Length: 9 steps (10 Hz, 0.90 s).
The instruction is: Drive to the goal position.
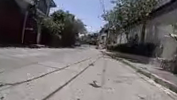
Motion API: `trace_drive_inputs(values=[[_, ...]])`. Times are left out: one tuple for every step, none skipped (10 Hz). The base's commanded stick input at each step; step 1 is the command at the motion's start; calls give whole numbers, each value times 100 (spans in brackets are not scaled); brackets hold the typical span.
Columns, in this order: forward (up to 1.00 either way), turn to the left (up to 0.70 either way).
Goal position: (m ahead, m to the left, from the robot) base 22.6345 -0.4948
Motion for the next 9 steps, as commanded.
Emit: trace_drive_inputs(values=[[100,1],[100,1],[100,1],[100,1],[100,1],[100,1],[100,1],[100,1],[100,1]])
